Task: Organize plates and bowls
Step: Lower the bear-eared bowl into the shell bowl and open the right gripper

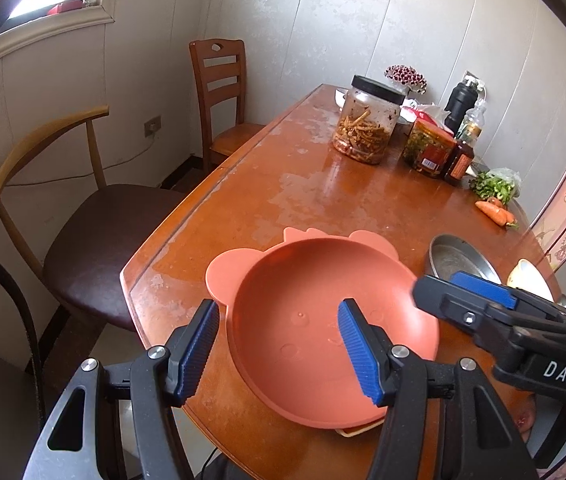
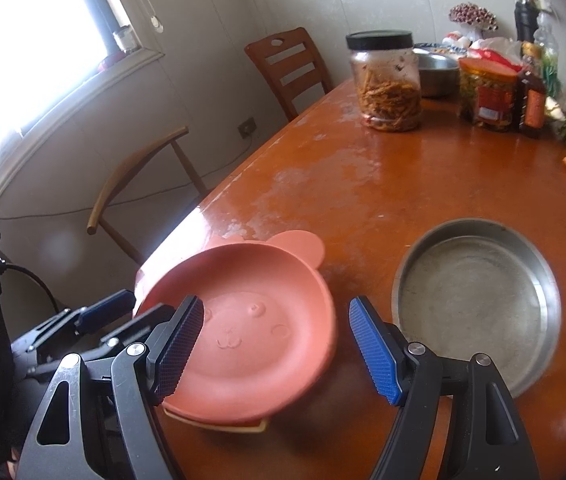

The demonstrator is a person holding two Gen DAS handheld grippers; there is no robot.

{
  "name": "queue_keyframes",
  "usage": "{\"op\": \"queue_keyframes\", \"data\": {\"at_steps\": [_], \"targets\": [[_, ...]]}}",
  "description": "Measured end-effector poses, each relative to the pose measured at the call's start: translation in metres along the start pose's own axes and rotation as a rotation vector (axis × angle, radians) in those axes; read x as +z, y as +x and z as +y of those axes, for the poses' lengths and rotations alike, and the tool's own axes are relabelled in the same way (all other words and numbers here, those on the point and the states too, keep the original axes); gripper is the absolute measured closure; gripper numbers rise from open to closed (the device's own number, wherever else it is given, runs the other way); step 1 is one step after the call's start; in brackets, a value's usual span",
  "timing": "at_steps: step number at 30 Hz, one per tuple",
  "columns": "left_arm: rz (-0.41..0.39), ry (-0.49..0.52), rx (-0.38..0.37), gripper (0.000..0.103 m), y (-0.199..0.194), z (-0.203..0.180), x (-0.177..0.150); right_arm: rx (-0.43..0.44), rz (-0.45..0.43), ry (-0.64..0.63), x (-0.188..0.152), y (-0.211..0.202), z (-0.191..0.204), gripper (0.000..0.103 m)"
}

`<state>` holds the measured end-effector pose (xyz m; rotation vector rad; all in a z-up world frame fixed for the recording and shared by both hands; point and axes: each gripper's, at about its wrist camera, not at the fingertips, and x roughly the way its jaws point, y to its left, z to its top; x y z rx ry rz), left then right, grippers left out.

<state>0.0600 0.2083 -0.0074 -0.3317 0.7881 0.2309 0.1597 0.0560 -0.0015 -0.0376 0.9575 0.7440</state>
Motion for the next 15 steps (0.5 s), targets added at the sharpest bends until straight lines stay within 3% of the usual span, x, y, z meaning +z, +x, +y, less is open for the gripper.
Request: {"op": "queue_keyframes", "data": {"at_steps": [5,9,15], "targets": [[-0.014,-0.007,-0.013,0.041,-0.01,-0.002,0.001,-0.115,-0.014,-0.037,-0.006,-0.023,-0.011,0.026],[-0.022,-0.005,-0.03,0.041,-0.017,-0.007,0.0,-0.195,0.052,-0.045,-0.012,-0.019,-0.029,0.025],[-0.026,0.023,-0.046,0.041,-0.028,-0.017,-0.005,-0.209,0.142,-0.039,-0.022,-0.005,-0.039,0.026]]}}
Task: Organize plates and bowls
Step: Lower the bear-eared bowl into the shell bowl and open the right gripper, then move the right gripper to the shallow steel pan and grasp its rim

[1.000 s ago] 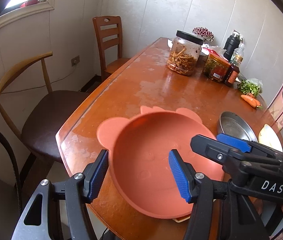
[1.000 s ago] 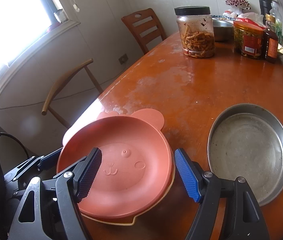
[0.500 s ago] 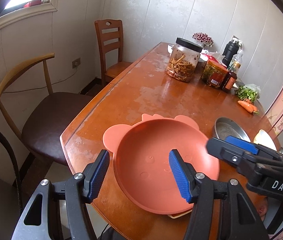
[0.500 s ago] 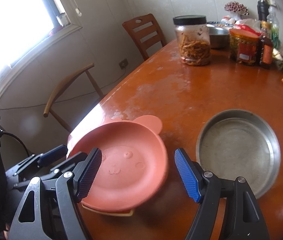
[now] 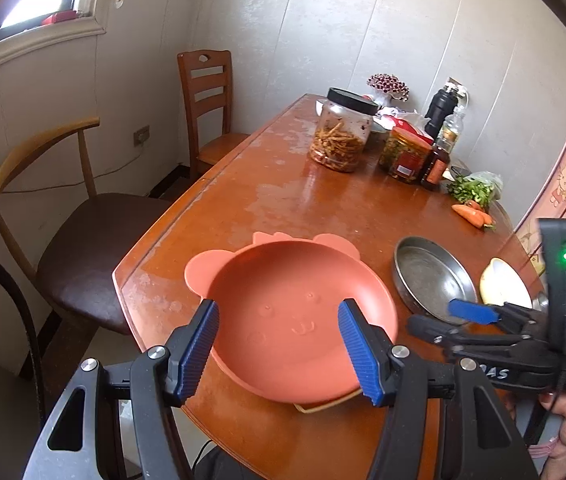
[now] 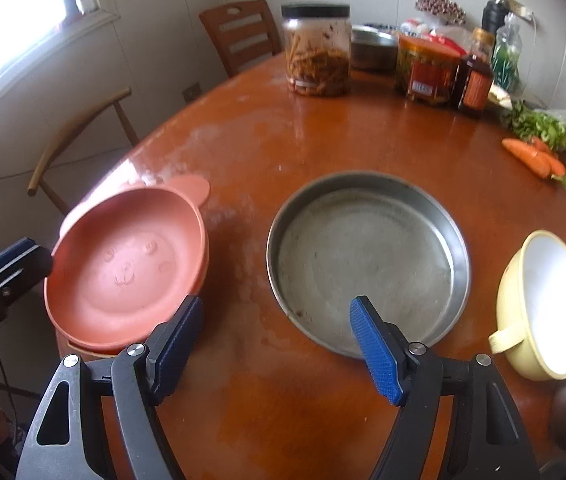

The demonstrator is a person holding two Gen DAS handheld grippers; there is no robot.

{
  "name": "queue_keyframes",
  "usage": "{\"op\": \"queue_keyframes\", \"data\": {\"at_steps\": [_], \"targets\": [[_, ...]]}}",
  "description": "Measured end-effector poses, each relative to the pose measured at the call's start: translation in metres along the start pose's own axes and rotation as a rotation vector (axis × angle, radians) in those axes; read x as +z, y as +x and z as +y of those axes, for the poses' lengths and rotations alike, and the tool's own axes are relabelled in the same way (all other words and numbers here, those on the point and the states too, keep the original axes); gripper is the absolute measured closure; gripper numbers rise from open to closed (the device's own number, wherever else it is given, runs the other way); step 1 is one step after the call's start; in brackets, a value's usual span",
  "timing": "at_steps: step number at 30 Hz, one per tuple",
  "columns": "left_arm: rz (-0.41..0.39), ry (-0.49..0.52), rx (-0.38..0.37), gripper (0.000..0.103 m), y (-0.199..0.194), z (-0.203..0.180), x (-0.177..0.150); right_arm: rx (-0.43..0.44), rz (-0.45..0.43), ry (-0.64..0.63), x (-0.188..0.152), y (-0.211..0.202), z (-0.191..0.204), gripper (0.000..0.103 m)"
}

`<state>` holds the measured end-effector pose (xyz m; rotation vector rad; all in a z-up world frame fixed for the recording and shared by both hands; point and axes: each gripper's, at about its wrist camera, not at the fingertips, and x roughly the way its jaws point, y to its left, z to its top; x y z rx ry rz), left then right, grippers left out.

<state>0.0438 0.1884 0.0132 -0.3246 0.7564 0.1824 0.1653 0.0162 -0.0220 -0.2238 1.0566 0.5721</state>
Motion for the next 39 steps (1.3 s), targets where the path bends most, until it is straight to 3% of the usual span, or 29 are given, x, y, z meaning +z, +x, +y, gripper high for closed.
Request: {"op": "queue_keyframes", "data": {"at_steps": [7,17,32,39], "targets": [[-0.01,0.014,-0.022,0.041,-0.011,-0.009,-0.004,-0.015,0.058,-0.049,-0.016,0.0,0.01,0.025],[-0.001,0.048,-0.059,0.041,-0.022,-0.03,-0.02,0.042,0.098,-0.082,-0.051,-0.026,0.024,0.025],[0.035,0.087,-0.064,0.041,-0.034,-0.057,-0.053,0.095,0.067,-0.207,-0.122,-0.068,0.052,0.025],[0.053,0.088,-0.051,0.041,-0.039,-0.063,-0.066,0.118,0.019,-0.196,-0.133,-0.087,0.04,0.025]]}}
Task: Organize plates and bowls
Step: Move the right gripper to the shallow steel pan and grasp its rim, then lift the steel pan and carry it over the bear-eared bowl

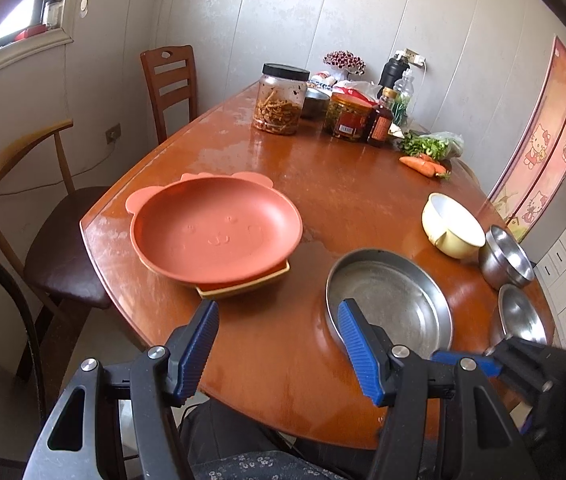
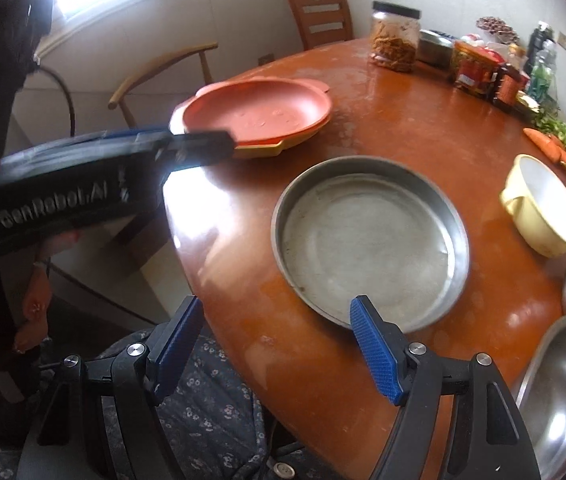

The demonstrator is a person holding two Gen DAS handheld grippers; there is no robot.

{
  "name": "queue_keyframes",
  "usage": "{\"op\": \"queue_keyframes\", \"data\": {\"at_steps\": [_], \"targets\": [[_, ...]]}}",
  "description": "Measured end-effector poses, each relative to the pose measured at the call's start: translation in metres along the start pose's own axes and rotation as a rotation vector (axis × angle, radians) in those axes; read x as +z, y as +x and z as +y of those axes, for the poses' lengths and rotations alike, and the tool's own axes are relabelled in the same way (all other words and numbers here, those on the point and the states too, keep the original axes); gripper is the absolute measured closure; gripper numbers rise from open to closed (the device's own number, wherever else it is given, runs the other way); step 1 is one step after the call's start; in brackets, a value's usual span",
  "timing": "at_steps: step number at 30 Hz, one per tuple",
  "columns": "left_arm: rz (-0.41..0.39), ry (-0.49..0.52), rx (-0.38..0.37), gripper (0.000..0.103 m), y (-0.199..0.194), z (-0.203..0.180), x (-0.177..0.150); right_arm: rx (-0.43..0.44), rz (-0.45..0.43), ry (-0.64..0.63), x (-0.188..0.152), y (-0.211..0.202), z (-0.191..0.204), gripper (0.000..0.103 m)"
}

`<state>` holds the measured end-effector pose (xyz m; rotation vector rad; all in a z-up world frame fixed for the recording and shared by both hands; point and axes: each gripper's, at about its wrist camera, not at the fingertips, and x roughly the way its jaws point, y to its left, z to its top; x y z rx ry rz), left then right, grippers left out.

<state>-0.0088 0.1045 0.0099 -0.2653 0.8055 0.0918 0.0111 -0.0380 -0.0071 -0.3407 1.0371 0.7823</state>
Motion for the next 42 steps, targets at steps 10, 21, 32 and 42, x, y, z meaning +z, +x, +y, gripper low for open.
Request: {"op": "queue_keyframes", "data": {"at_steps": [10,21,32,42], "targets": [[0.087,0.014,-0.032,0.041,0.022,-0.025,-0.013,-0.125,-0.087,0.167,0.011,-0.021,-0.067,0.025],[0.145,0.027,-0.081,0.041,0.042,-0.052,-0.02,-0.111,-0.043,0.217,0.031,0.011,-0.097,0.03],[0.164,0.035,-0.095,0.042,0.056,-0.064,-0.02,-0.131,-0.023,0.202,0.03,0.024,-0.097,0.055],[0.122,0.034,-0.096,0.042,0.043,-0.065,-0.011,-0.105,-0.069,0.219,0.03,0.005,-0.096,0.055]]}}
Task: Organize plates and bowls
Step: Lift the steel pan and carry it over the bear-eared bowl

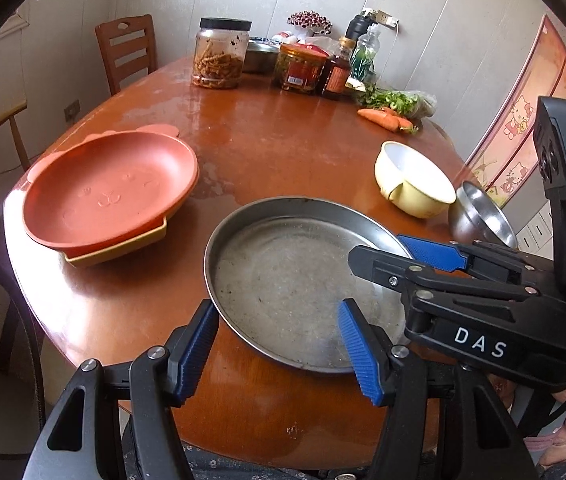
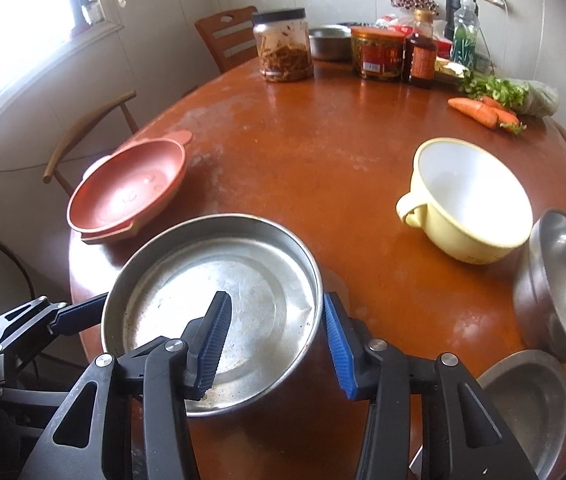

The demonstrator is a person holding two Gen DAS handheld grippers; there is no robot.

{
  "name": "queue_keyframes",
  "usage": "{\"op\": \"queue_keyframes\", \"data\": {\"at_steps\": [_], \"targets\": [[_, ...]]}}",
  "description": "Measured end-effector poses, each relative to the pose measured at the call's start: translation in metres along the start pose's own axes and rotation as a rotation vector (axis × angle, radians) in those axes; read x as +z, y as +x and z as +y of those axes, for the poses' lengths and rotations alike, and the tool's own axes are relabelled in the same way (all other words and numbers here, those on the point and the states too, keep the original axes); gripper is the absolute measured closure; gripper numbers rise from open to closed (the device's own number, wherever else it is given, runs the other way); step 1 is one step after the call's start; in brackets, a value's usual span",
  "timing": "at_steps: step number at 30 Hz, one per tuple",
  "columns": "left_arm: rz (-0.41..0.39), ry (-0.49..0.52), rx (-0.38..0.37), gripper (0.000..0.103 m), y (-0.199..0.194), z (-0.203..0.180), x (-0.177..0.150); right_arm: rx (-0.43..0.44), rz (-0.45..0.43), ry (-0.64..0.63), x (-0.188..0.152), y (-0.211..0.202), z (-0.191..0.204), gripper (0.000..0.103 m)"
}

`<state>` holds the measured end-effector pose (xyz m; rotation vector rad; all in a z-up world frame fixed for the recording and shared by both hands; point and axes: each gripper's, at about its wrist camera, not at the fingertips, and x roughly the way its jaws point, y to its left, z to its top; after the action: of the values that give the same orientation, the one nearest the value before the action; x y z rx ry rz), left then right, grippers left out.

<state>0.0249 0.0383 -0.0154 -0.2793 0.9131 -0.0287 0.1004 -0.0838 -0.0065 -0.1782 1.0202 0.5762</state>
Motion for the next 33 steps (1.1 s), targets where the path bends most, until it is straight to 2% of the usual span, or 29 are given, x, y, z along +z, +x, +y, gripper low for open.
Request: {"op": "queue_keyframes", "data": {"at_steps": [17,33], "targets": [[-0.083,-0.005,0.001,0.042,-0.028,0.003,0.01,0.045,-0.087,0.0,0.009,-0.033,0.011,0.055],[-0.145,-0.049,0.039,0.042,-0.046,0.037,0.021,0.076,-0.119,-0.05,0.032,-0.034,0.048,0.055]]}}
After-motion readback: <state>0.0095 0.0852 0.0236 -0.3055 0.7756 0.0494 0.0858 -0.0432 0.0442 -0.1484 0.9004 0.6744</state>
